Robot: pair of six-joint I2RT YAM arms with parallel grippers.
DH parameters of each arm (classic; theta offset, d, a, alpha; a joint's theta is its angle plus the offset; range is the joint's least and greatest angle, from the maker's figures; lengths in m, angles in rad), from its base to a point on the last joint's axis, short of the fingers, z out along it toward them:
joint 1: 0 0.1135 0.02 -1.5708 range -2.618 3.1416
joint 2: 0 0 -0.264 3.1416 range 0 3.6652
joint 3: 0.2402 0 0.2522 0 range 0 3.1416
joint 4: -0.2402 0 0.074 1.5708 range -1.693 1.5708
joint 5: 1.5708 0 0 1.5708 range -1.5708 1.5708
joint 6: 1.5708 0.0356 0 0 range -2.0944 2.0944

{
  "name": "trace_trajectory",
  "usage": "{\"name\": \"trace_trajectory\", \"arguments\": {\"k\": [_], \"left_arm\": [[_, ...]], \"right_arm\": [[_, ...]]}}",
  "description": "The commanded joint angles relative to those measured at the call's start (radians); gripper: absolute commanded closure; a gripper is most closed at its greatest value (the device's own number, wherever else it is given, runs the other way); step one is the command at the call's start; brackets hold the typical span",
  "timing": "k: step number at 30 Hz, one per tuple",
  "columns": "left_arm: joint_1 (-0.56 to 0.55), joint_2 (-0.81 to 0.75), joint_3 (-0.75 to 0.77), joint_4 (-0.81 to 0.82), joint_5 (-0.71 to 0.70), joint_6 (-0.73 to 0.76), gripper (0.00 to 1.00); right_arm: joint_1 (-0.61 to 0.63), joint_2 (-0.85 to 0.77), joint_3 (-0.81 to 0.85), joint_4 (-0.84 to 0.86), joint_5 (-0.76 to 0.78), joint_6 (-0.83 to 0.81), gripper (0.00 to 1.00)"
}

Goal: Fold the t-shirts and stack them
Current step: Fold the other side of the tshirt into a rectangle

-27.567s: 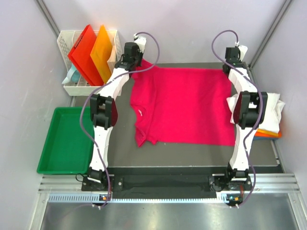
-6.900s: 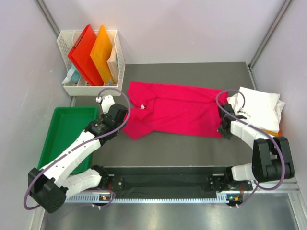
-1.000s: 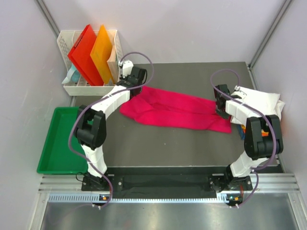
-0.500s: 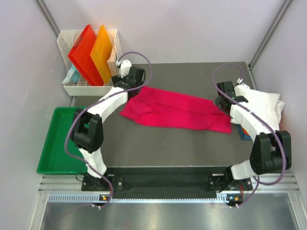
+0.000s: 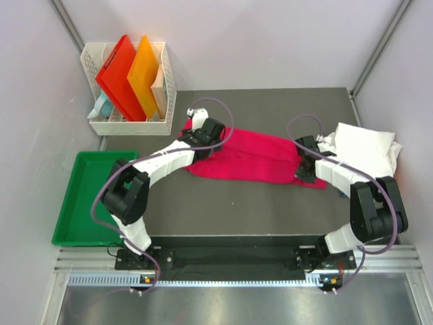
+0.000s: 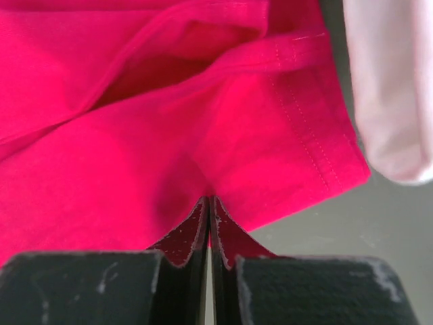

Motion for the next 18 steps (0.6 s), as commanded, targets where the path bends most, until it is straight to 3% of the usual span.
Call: {"name": "trace_trajectory", "arguments": {"k": [1, 10, 18], "left_arm": [[-0.003, 0.045, -0.002, -0.003, 0.075, -0.072, 0.17], [-0.007, 0.114, 0.002, -0.087, 0.092, -0.119, 0.18], [-0.005, 0.087, -0.056, -0.121, 0.075, -0.141, 0.17]], "right_arm": [[-0.048, 0.034, 0.008, 0.037, -0.030, 0.033, 1.00], [-0.076, 0.118, -0.039, 0.000, -0.139, 0.044, 1.00], [-0.074, 0.007, -0.162, -0.032, -0.191, 0.068, 1.00]]}}
